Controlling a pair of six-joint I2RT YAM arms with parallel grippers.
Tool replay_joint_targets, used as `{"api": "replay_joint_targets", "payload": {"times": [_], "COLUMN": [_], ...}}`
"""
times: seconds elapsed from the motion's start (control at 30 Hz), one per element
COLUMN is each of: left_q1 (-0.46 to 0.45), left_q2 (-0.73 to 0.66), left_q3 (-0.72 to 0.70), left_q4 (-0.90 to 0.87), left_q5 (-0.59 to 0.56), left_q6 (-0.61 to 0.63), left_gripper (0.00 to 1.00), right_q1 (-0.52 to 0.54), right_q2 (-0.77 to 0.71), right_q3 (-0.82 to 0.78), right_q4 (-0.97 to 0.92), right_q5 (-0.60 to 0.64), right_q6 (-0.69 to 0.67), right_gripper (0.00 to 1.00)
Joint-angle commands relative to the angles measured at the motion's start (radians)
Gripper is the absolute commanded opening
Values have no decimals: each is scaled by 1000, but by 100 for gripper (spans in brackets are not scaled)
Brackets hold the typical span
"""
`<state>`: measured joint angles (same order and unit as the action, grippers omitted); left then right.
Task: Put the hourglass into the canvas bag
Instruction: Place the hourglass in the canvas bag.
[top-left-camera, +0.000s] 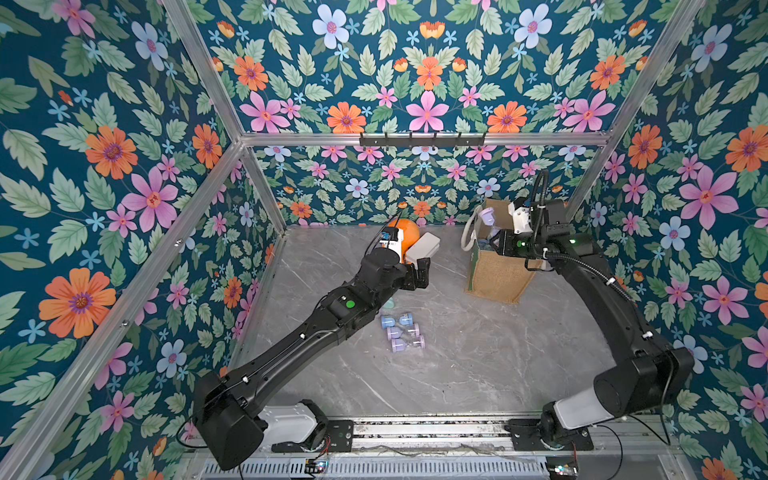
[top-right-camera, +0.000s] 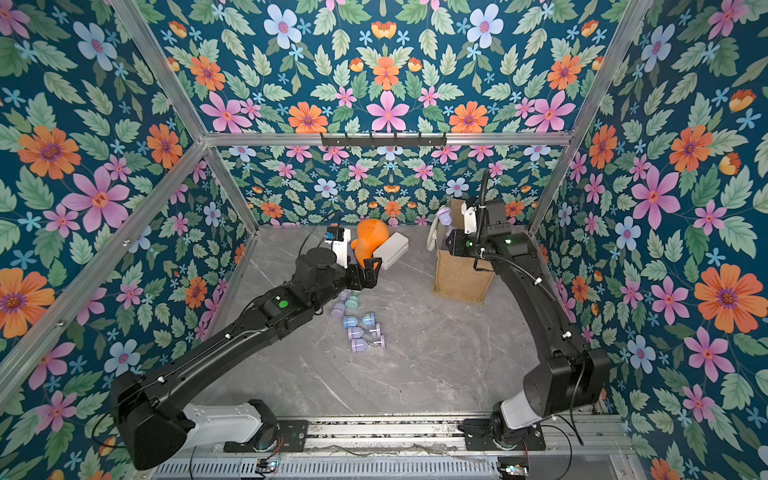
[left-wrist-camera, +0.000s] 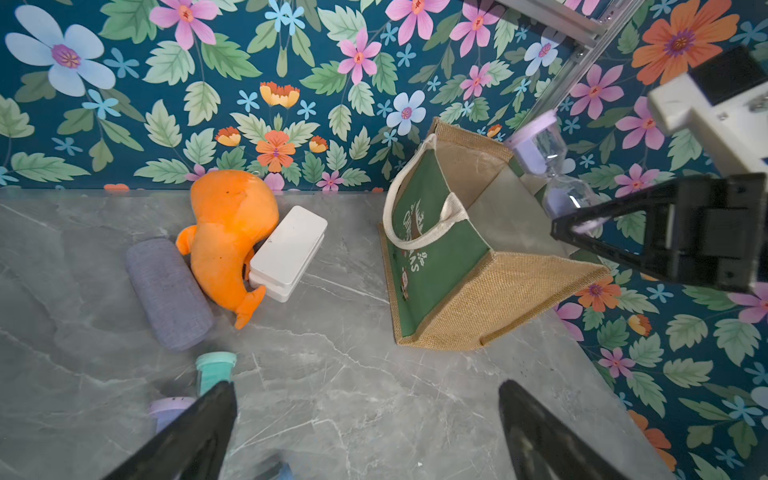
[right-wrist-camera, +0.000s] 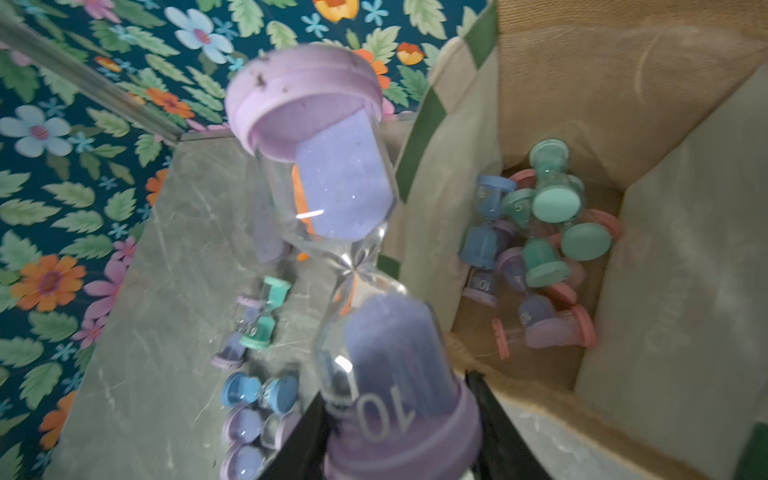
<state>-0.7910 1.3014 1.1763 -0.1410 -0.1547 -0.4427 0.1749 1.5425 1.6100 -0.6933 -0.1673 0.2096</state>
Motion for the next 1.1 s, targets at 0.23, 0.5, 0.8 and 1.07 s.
{"api": "replay_joint_targets", "payload": {"times": [0.23, 0.5, 0.8, 1.07], "left_q1": [8, 17, 27, 36], "left_q2": [100, 136, 131, 111], "left_q3": [20, 19, 2, -12], "left_q4": [118, 138, 142, 144], "left_q5": [61, 71, 72, 76], "left_q6": [-20, -28, -31, -35], "left_gripper": [100, 100, 100, 100], "right_q1": [-57, -72, -72, -72], "right_q2": [275, 472, 603, 611], "right_q3": [187, 326, 385, 350], "right_q4": [-23, -64, -85, -75], "right_q5": [158, 215, 244, 259], "right_q6": [-25, -59, -68, -68], "right_gripper": [42, 42, 43, 49]}}
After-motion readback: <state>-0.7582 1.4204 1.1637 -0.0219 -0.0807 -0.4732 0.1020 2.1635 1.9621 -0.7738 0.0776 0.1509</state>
